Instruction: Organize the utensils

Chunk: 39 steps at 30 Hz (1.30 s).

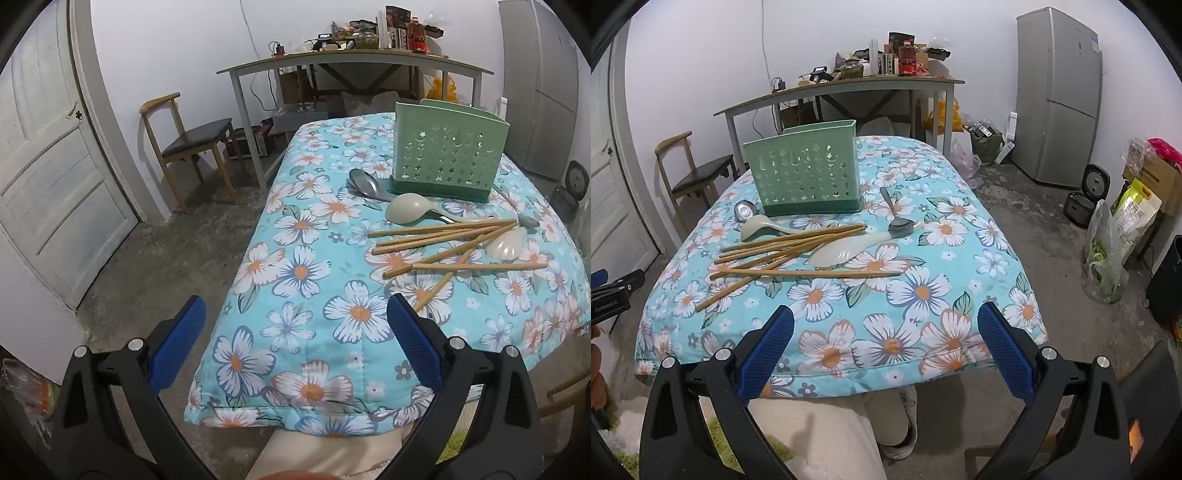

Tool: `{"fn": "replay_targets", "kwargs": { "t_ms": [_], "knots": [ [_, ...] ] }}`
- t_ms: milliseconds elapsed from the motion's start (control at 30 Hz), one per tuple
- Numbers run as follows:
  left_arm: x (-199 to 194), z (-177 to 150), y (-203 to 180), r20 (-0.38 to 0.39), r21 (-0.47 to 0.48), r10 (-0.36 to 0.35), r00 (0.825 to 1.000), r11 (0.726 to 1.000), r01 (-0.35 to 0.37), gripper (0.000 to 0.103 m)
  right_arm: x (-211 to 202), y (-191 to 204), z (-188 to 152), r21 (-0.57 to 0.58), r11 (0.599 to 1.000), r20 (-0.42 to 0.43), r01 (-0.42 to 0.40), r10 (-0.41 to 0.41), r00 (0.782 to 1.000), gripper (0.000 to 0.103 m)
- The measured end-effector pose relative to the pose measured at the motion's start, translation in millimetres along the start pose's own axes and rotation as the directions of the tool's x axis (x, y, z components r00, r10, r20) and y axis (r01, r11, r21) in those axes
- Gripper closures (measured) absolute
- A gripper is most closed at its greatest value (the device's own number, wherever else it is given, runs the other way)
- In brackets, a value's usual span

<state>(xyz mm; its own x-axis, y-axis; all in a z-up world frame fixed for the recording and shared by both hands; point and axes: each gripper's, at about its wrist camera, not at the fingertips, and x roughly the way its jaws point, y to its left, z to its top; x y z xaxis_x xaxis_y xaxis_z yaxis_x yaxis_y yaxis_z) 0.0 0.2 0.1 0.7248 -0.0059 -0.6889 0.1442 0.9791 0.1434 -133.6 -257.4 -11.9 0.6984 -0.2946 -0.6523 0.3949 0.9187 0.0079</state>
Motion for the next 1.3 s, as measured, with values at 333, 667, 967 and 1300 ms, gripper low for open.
{"fn": "replay_targets", "kwargs": {
  "t_ms": [333,667,967,1300],
  "knots": [
    [-2.0,-0.7,3.7,-0.002,0.003,-0.003,1.0,1.0,0.003,0.008,-0.4,0.6,0.8,0.002,1.0,-0.001,-0.002,0.002,1.0,0.006],
    [-2.4,-1.4,-5.3,0.0,0.016,-0.012,1.0,1.0,0.012,0.008,-0.8,0.7,0.9,0.001,1.0,0.0,-0.002,0.002,1.0,0.006],
    [-4.1,-3.2,-7.4,0.003,0.021,-0.017,1.0,1.0,0.017,0.008,-1.4,0.7,1.4,0.001,1.0,0.0,0.002,-0.002,1.0,0.006],
    [-5.3,-3.2,-11.2,0.001,0.031,-0.025,1.0,0.999,0.025,0.008,-1.6,1.2,1.3,0.001,1.0,0.001,0.002,-0.002,1.0,0.006]
  ]
}}
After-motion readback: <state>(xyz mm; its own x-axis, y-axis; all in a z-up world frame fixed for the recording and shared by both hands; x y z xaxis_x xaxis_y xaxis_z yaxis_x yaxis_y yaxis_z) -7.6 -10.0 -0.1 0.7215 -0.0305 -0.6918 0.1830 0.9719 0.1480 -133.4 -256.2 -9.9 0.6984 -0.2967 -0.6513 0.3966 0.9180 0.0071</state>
